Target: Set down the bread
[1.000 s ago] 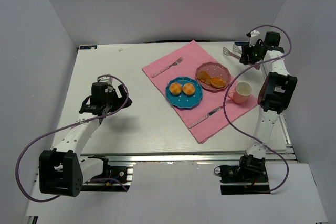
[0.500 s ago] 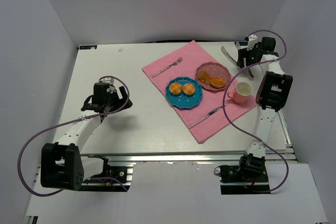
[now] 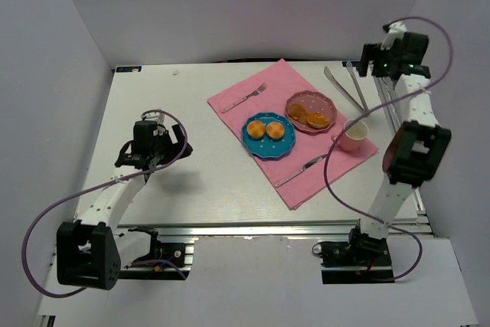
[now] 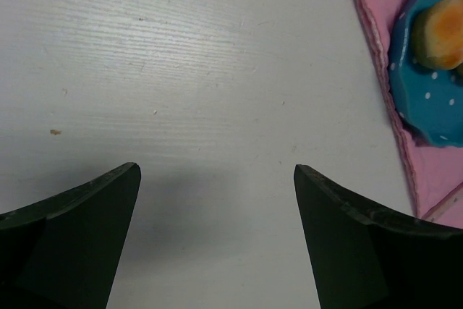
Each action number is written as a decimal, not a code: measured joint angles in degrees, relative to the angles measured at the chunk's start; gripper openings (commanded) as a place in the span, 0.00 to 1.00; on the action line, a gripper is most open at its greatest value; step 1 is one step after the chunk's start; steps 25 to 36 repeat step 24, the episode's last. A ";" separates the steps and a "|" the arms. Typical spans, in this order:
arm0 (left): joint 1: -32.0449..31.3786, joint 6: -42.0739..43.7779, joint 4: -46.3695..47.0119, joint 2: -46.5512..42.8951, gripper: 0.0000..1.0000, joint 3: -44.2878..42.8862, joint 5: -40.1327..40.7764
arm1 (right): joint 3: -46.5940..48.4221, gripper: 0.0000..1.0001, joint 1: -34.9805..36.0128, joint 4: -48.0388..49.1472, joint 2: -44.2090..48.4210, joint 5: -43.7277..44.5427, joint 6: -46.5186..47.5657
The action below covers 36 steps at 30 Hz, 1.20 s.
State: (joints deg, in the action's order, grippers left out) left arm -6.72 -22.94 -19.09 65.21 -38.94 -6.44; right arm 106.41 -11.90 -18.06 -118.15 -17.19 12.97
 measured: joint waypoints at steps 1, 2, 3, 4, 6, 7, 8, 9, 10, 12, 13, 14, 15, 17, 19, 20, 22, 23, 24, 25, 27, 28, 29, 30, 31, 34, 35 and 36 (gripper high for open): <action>-0.02 0.00 0.04 -1.11 0.98 0.00 0.09 | -1.95 0.90 0.11 0.17 4.83 0.00 -2.23; -0.07 0.00 0.07 -2.56 0.98 0.00 0.42 | -6.62 0.89 0.28 3.74 11.43 -0.44 -5.44; -0.07 0.00 0.07 -3.96 0.98 0.00 0.96 | -11.56 0.89 0.46 5.73 18.53 -0.94 -8.50; -0.15 -0.02 0.04 -5.60 0.98 0.00 1.49 | -16.48 0.89 0.76 7.28 24.85 -1.44 -10.91; -0.15 -0.02 0.02 -9.16 0.98 0.00 3.15 | -29.11 0.89 1.66 12.63 39.60 -3.58 -16.28; -0.15 -0.02 -0.04 -10.86 0.98 0.00 4.17 | -34.47 0.89 2.05 13.79 45.33 -4.83 -18.38; -0.15 -0.02 -0.11 -12.57 0.98 0.00 5.09 | -39.58 0.89 2.64 15.89 50.62 -6.05 -20.06; -0.15 -0.02 -0.13 -14.12 0.98 0.00 5.92 | -43.87 0.89 3.08 16.28 54.69 -7.23 -21.49; -0.15 -0.02 -0.15 -15.52 0.98 0.00 6.67 | -47.01 0.90 3.28 16.35 57.31 -7.93 -22.45; -0.15 -0.02 -0.02 -17.42 0.98 0.00 7.69 | -52.98 0.89 3.34 15.78 60.30 -8.63 -24.20; -0.15 -0.02 0.04 -17.97 0.98 0.00 8.09 | -55.43 0.89 3.34 14.91 61.16 -8.74 -24.94; -0.15 -0.02 0.13 -18.29 0.98 0.00 8.48 | -57.81 0.89 3.34 14.58 61.70 -8.72 -25.64; -0.15 -0.02 0.20 -18.40 0.98 0.00 8.83 | -60.89 0.89 3.34 13.81 62.79 -8.74 -26.53; -0.15 -0.02 0.04 -18.36 0.98 0.00 9.35 | -65.18 0.89 3.34 12.52 65.66 -8.70 -27.76; -0.15 -0.02 -0.17 -18.27 0.98 0.00 9.64 | -65.79 0.90 3.34 10.38 67.63 -8.66 -28.33; -0.15 -0.02 -0.28 -18.23 0.98 0.00 9.86 | -65.11 0.89 3.34 9.99 67.98 -8.63 -28.37; -0.15 -0.02 -0.39 -18.23 0.98 0.00 10.25 | -63.23 0.89 3.34 9.60 68.06 -8.66 -28.59; -0.15 -0.02 -0.39 -18.25 0.98 0.00 10.45 | -62.47 0.89 3.34 9.68 68.11 -8.66 -28.70; -0.15 -0.02 -0.39 -18.34 0.98 0.00 10.60 | -62.20 0.90 3.34 9.94 68.19 -8.63 -28.85; -0.15 -0.02 -0.39 -18.34 0.98 0.00 10.60 | -62.20 0.90 3.34 9.94 68.19 -8.63 -28.85; -0.15 -0.02 -0.39 -18.34 0.98 0.00 10.60 | -62.20 0.90 3.34 9.94 68.19 -8.63 -28.85; -0.15 -0.02 -0.39 -18.34 0.98 0.00 10.60 | -62.20 0.90 3.34 9.94 68.19 -8.63 -28.85; -0.15 -0.02 -0.39 -18.34 0.98 0.00 10.60 | -62.20 0.90 3.34 9.94 68.19 -8.63 -28.85; -0.15 -0.02 -0.39 -18.34 0.98 0.00 10.60 | -62.20 0.90 3.34 9.94 68.19 -8.63 -28.85; -0.15 -0.02 -0.39 -18.34 0.98 0.00 10.60 | -62.20 0.90 3.34 9.94 68.19 -8.63 -28.85; -0.15 -0.02 -0.39 -18.34 0.98 0.00 10.60 | -62.20 0.90 3.34 9.94 68.19 -8.63 -28.85; -0.15 -0.02 -0.39 -18.34 0.98 0.00 10.60 | -62.20 0.90 3.34 9.94 68.19 -8.63 -28.85; -0.15 -0.02 -0.39 -18.34 0.98 0.00 10.60 | -62.20 0.90 3.34 9.94 68.19 -8.63 -28.85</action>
